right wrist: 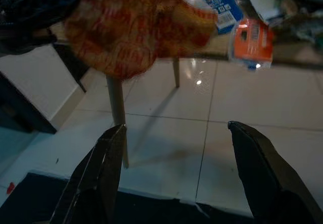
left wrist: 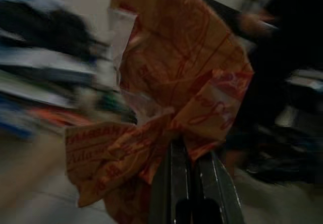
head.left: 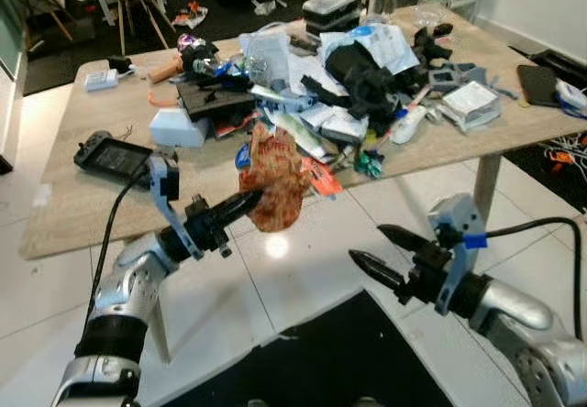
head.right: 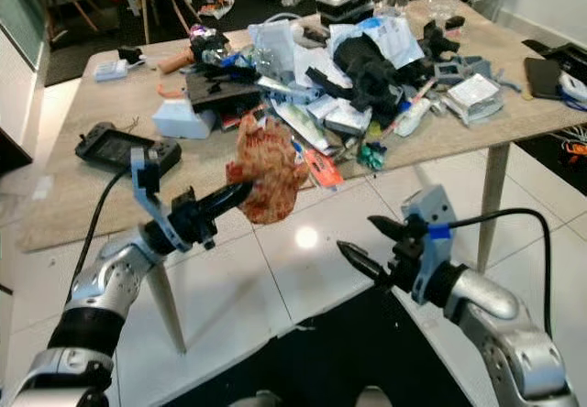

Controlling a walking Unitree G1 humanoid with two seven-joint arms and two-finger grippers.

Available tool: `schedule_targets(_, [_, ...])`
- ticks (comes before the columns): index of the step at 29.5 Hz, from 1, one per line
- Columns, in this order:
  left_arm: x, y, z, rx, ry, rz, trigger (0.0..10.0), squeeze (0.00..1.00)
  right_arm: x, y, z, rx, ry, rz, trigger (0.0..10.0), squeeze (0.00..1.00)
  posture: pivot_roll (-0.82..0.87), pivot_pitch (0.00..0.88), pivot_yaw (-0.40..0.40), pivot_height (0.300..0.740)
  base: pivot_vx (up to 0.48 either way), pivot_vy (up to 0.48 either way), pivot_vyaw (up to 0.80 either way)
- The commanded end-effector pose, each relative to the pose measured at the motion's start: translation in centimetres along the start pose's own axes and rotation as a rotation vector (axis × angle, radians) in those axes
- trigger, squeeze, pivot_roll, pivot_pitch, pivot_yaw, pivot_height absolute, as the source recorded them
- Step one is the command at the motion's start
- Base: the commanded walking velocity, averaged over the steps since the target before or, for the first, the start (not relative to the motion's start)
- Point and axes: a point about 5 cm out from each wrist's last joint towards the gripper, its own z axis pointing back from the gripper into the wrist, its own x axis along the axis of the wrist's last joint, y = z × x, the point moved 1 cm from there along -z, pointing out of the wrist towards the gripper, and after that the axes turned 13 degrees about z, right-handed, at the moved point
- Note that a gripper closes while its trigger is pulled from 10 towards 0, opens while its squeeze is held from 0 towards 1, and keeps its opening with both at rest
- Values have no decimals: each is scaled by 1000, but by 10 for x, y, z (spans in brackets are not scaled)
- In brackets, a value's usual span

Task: Picking trash to rubbish bin

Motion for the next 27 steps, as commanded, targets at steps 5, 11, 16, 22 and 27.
schedule_targets(5, [-28,-3,9,-1,71,82,10000,0,-27,7,-10,-16,62,-63,10000,0,-158,85,99,740,-417,0,0])
schedule_targets(11, [-52,-3,14,32,141,131,10000,0,-66,5,-13,-111,180,-103,10000,0,-145,82,96,740,-417,0,0])
schedule_targets(16, [-66,-3,12,66,157,157,10000,0,-74,10,-18,-113,194,-141,10000,0,-136,77,97,740,-245,0,-320])
schedule_targets(22, [-86,-3,2,113,207,134,10000,0,-73,10,-24,-106,183,-127,10000,0,-127,72,99,740,0,0,-800])
schedule_targets(27, [-100,4,-6,231,235,75,10000,0,-76,7,-27,-125,174,-124,10000,0,-117,68,100,740,0,0,-800])
